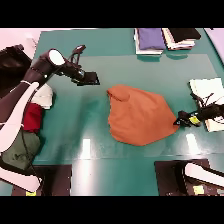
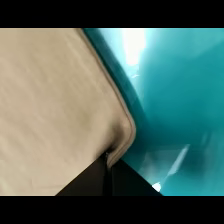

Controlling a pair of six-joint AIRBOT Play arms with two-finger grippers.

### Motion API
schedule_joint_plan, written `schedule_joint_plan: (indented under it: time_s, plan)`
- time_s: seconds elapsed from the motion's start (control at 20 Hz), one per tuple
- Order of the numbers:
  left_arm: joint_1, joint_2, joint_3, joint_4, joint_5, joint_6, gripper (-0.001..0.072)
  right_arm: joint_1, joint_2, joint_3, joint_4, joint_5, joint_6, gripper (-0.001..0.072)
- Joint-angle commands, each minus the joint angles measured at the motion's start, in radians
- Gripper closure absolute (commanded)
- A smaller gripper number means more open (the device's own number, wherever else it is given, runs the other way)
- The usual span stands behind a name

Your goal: Fold the shirts.

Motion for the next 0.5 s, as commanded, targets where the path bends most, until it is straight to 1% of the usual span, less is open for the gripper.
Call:
schedule_joint_plan:
  time_s: [0.0,0.15,0.3,0.45]
  plan:
    - [-0.047,-0.066,-0.001,-0.014,0.122,0.007,0.0114,0.066,0.039,0.043,0.009,0.012,-0.013,0.0695]
    - [-0.067,-0.134,-0.001,-0.087,0.184,0.015,0.0114,0.102,0.079,0.068,0.01,0.011,-0.013,0.0695]
    - [-0.068,-0.183,-0.001,-0.188,0.194,0.079,0.0114,0.134,0.105,0.071,0.011,0.008,-0.012,0.0695]
    - [-0.067,-0.199,-0.001,-0.208,0.208,0.095,0.0116,0.167,0.108,0.071,0.012,0.012,0.011,0.0695]
